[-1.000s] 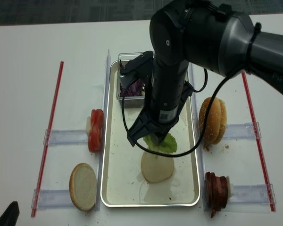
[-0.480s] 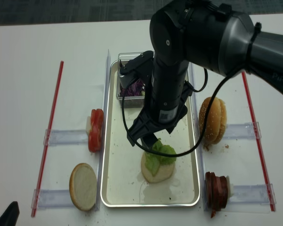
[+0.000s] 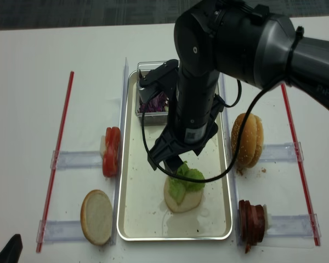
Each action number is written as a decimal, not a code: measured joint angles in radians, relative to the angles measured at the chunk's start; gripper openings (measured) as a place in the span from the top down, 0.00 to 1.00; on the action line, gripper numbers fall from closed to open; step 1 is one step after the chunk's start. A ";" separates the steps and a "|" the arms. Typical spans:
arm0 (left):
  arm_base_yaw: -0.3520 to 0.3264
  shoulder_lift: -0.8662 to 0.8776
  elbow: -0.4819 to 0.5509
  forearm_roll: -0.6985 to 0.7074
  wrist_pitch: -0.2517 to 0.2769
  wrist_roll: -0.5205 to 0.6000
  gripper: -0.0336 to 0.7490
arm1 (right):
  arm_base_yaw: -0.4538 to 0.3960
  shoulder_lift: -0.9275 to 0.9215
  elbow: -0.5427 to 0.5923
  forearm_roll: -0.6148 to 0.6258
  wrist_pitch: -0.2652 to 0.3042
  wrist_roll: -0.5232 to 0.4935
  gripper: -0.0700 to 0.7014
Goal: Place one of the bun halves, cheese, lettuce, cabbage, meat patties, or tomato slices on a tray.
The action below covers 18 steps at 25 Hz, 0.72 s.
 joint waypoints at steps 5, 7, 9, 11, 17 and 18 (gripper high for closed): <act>0.000 0.000 0.000 0.000 0.000 0.000 0.19 | 0.000 0.000 0.000 0.000 0.000 0.000 0.22; 0.000 0.000 0.000 0.000 0.000 0.000 0.19 | 0.000 0.000 0.000 -0.008 0.000 0.000 0.22; 0.000 0.000 0.000 0.000 0.000 0.000 0.19 | -0.003 0.000 0.000 -0.015 0.000 0.000 0.22; 0.000 0.000 0.000 0.000 0.000 0.000 0.19 | -0.021 0.000 0.000 -0.012 0.000 0.002 0.22; 0.000 0.000 0.000 0.000 0.000 0.000 0.19 | -0.161 0.000 0.000 -0.010 0.000 0.006 0.22; 0.000 0.000 0.000 0.000 0.000 0.000 0.19 | -0.192 0.000 0.000 -0.010 0.000 0.006 0.22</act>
